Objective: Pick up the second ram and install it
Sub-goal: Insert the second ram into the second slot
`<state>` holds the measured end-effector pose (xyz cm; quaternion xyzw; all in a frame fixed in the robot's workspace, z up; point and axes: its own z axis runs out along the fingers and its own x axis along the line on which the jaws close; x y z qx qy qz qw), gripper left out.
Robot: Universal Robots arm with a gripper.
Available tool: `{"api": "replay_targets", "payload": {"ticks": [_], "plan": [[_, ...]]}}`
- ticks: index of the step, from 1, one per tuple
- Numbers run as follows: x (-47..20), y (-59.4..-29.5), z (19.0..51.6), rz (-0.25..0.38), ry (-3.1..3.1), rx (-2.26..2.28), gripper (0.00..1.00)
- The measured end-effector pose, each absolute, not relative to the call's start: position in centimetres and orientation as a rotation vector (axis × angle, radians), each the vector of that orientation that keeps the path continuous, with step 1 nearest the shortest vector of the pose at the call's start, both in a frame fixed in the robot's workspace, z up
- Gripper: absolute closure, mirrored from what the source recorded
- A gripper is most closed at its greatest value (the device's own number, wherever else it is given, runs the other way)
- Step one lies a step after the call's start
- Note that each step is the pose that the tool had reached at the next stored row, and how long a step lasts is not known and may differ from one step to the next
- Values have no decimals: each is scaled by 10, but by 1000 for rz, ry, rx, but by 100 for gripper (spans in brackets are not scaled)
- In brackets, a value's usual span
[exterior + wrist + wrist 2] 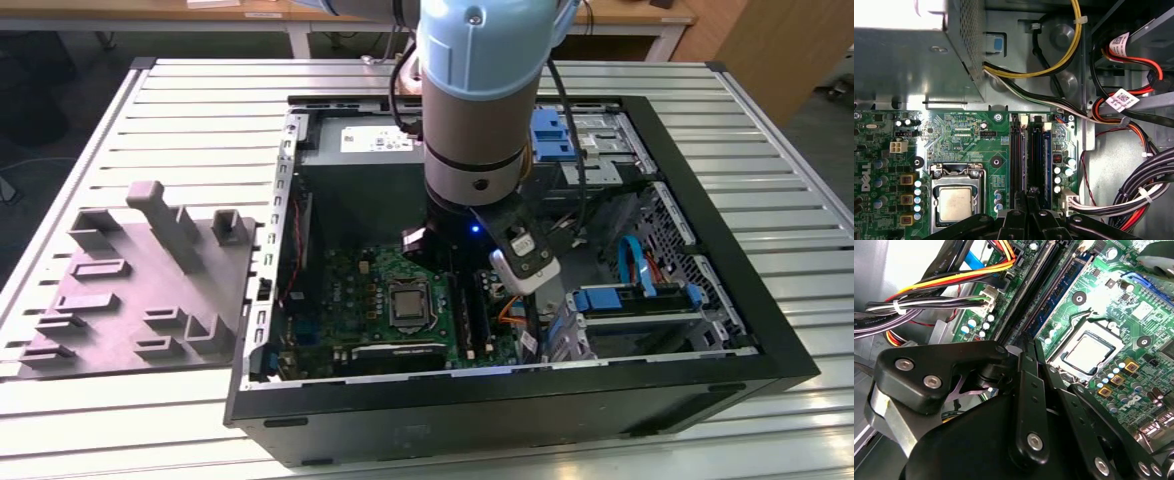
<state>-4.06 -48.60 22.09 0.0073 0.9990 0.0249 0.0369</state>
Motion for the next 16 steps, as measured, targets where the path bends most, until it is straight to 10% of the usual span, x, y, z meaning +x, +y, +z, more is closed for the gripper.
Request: {"api": "replay_targets", "payload": {"ticks": [16], "plan": [[-41,-486,220,76,3067,22,88]]}}
